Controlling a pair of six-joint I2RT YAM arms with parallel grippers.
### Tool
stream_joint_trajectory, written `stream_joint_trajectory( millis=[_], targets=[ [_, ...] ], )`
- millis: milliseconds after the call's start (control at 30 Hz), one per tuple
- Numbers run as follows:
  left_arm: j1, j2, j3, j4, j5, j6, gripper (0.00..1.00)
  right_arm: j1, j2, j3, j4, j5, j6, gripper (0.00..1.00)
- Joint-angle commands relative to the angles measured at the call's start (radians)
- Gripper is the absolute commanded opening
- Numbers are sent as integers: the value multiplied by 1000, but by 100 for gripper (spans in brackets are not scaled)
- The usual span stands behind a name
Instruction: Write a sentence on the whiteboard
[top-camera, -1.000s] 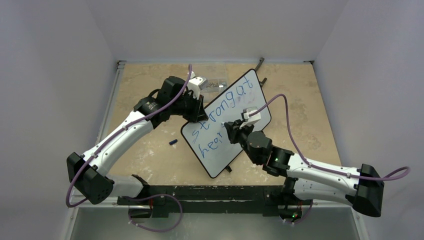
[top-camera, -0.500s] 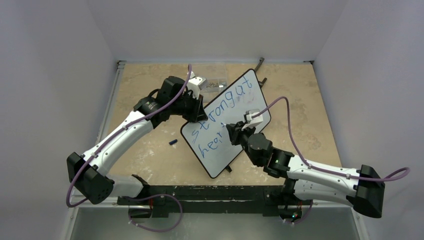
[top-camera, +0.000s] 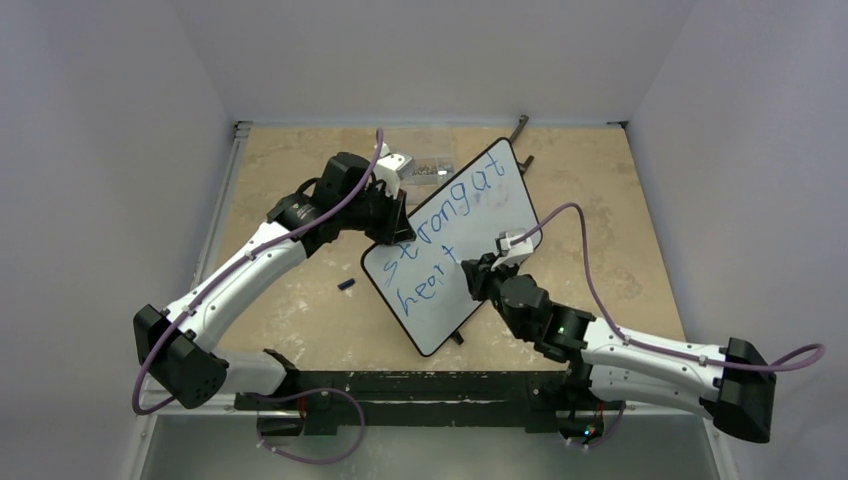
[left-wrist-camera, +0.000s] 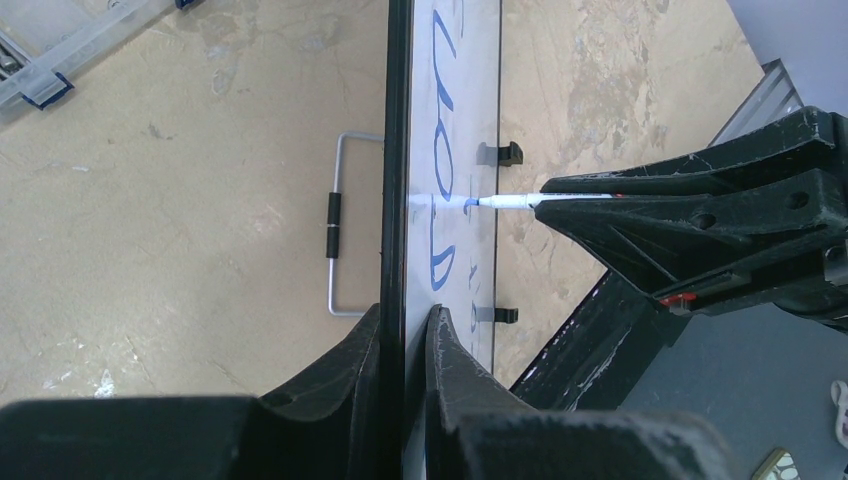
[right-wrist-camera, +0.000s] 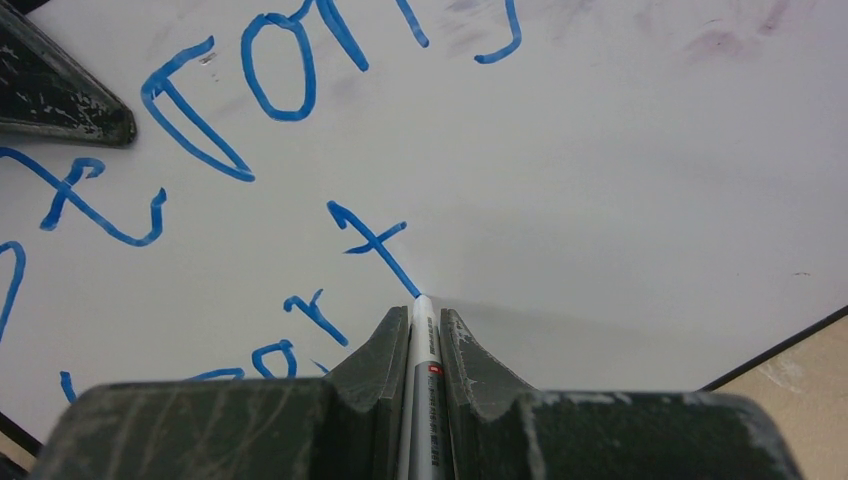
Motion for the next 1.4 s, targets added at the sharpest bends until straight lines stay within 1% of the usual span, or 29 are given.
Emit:
stream_joint_trajectory(
  millis=[0, 367, 767, 933, 1100, 1233, 1367],
  targets=[
    [12, 10, -24, -100, -217, 158, 0, -4, -9, -17, -53, 23, 30, 0],
    [11, 10, -25, -101, -217, 157, 0, -10, 12, 19, -41, 68, -20, 0],
    [12, 12, -25, -101, -214, 158, 0, -34, 70, 94, 6, 63, -98, 0],
    [12, 11, -24, -100, -214, 158, 0, -35, 34, 124, -34, 62, -103, 0],
    [11, 9, -24, -101, -214, 158, 0, -35, -47, 144, -75, 62, -99, 0],
    [12, 6, -23, -102, -212, 158, 0, -35, -98, 142, -69, 44, -117, 0],
    [12, -1, -24, -102, -209, 158, 0, -36, -105, 139, -63, 41, -133, 0]
  ],
)
